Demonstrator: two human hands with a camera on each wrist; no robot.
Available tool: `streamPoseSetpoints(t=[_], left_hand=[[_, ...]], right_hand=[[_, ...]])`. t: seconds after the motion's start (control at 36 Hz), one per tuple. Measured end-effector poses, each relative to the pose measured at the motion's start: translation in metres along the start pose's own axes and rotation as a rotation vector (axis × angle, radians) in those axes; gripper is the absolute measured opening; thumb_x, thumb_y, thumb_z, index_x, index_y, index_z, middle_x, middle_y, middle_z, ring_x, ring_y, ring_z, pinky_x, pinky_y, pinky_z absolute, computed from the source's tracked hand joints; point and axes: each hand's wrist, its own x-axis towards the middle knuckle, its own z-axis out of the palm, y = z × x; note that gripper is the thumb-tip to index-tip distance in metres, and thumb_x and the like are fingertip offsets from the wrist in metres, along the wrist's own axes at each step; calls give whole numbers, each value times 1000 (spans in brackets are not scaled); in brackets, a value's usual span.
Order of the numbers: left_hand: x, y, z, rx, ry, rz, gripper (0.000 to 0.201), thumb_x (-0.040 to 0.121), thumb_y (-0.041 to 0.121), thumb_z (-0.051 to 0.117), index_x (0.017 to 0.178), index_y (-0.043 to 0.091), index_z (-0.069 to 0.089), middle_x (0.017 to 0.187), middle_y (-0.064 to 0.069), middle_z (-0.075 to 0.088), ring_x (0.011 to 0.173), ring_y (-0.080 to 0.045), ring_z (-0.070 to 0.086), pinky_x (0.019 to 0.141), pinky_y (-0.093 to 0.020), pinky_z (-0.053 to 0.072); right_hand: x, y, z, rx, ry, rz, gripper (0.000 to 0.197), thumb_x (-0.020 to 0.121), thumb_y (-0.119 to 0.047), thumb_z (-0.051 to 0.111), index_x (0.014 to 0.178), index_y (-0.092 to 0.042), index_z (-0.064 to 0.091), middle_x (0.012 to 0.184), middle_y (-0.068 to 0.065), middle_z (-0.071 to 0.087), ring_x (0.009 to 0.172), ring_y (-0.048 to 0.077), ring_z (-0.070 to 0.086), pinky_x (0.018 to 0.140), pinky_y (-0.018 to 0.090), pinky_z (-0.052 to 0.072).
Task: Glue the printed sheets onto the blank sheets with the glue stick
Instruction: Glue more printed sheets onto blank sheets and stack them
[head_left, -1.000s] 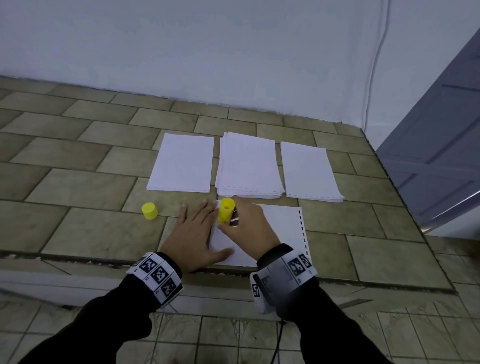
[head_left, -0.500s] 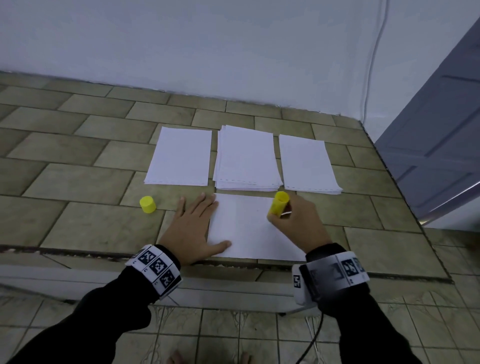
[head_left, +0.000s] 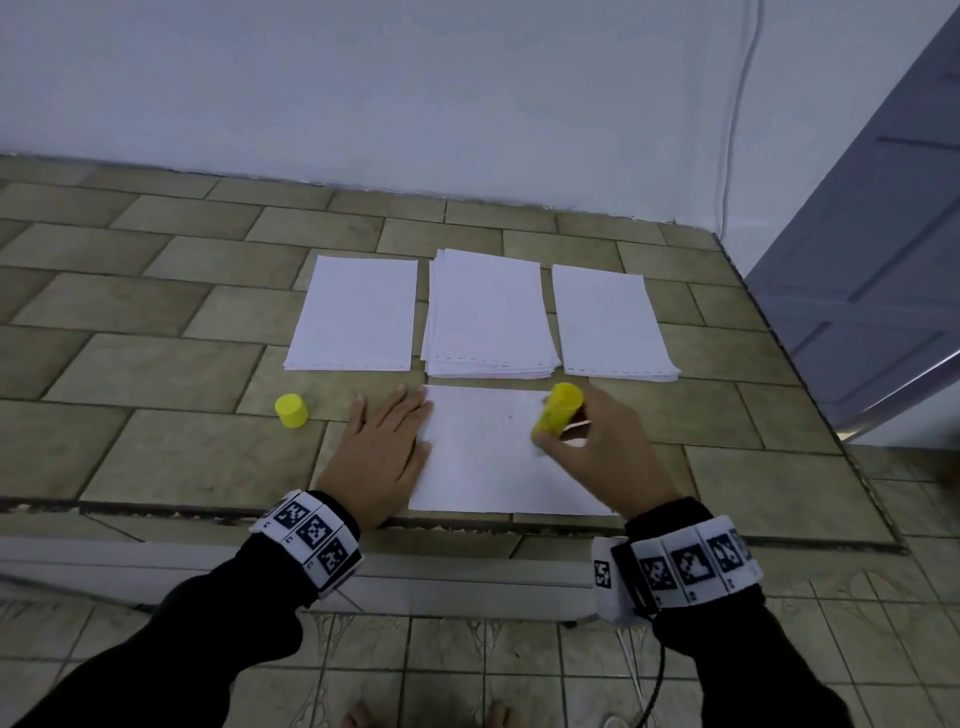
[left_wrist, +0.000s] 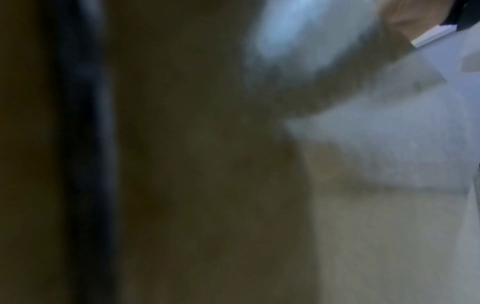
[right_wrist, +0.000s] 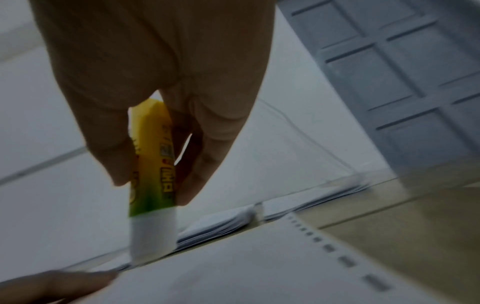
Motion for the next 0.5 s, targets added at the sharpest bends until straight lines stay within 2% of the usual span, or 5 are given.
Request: streamPoseSetpoints(t=[0.11, 0.17, 0.31, 0.42, 0.5], left_hand=[[2, -2, 2, 21, -10, 2, 71, 93, 49, 8, 150, 14, 34, 160, 2, 26, 150, -15, 13, 121, -50, 1], [2, -3, 2, 31, -9, 7, 71, 94, 49, 8, 150, 13, 35, 159, 0, 28, 150, -16, 15, 121, -52, 3], [2, -6, 4, 7, -9, 26, 71, 95, 47, 8, 149, 12, 37, 159, -2, 29, 149, -18, 15, 120, -53, 4], [2, -5, 2, -6, -20, 23, 74, 92, 48, 6, 150, 12, 36, 160, -2, 27, 150, -18, 13, 120, -52, 2], [2, -3, 1, 8, -21, 9, 76, 92, 50, 4, 150, 12, 35, 160, 0, 26, 150, -18, 14, 120, -52, 3]], right_hand=[[4, -18, 31, 85, -231, -97, 12, 81, -12, 72, 85, -9, 62, 91, 5, 65, 79, 15, 65, 73, 34, 57], [5, -24, 46, 84, -286, -148, 12, 80, -12, 73, 81, -10, 61, 90, 5, 63, 79, 18, 63, 73, 37, 56], [8, -38, 67, 52, -352, -224, 19, 81, -13, 73, 87, -18, 56, 92, 7, 62, 82, 23, 61, 76, 44, 54], [8, -36, 70, -3, -355, -261, 24, 82, -13, 71, 103, -8, 60, 96, 10, 62, 84, 24, 58, 77, 43, 53], [7, -30, 65, -22, -340, -246, 18, 83, -15, 70, 96, -7, 58, 92, 8, 60, 81, 22, 57, 75, 43, 52]])
